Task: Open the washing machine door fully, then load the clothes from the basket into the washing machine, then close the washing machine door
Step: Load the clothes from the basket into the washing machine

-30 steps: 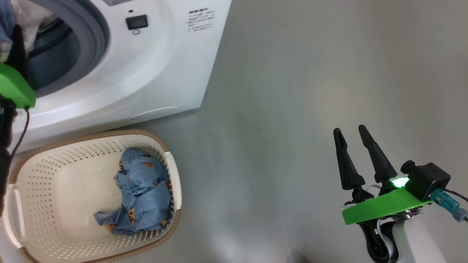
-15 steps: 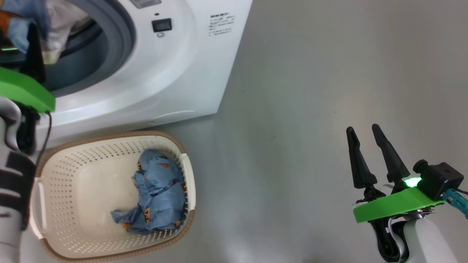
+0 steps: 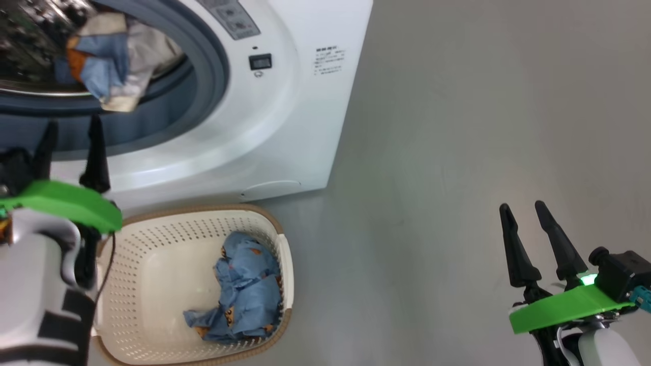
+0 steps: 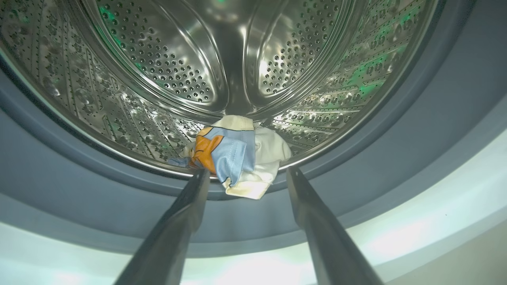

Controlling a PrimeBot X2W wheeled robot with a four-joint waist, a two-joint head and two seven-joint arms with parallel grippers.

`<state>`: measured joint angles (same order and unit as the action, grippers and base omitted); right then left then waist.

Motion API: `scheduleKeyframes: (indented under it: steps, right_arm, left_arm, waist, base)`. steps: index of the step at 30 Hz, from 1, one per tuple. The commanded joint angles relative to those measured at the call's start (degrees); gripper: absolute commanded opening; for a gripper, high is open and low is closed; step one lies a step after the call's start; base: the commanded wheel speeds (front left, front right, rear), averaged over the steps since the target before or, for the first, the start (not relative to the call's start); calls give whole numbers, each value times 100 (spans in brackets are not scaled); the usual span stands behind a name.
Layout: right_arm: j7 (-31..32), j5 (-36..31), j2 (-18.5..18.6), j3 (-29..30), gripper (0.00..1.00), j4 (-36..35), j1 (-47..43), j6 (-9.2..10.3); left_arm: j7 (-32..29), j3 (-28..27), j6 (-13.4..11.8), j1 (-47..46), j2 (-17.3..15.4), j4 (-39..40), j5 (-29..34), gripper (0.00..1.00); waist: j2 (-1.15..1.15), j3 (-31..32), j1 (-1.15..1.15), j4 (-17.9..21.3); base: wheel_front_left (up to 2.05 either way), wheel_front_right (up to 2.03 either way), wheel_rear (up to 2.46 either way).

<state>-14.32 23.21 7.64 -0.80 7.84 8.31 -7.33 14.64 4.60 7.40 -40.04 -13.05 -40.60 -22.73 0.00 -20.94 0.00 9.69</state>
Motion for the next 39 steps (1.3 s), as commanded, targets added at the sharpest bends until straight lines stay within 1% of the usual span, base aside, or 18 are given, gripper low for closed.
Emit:
scheduleKeyframes:
  steps: [1, 8, 21, 32, 39]
  right_arm:
    - [-68, -39, 101, -77, 100, -111, -147, -16]
    - [-68, -15, 215, -56, 100, -78, -324, -16]
    - [-68, 74, 556, -80, 100, 27, -919, -16]
    - [-68, 94, 667, 15, 100, -28, -1371, -16]
    - [-68, 94, 696, 30, 100, -55, -1473, -16]
  left_arm:
    - [36, -240, 9, 210, -189, 250, 86, 100]
    - [36, -424, 9, 873, -42, 705, 333, 100]
    - [36, -943, 9, 2715, 281, 1751, 750, 100]
    - [36, -1184, 9, 3887, 571, 2637, 867, 100]
    - [36, -1367, 9, 4398, 747, 3114, 949, 100]
  waist:
    - [0, 224, 0, -142]
    - [0, 531, 0, -232]
    - [0, 1325, 0, -290]
    - [0, 1651, 0, -346]
    - [0, 1704, 0, -307]
  base:
    - [0, 0, 0]
    - [0, 0, 0]
    - [0, 0, 0]
    - [0, 0, 0]
    - [0, 0, 0]
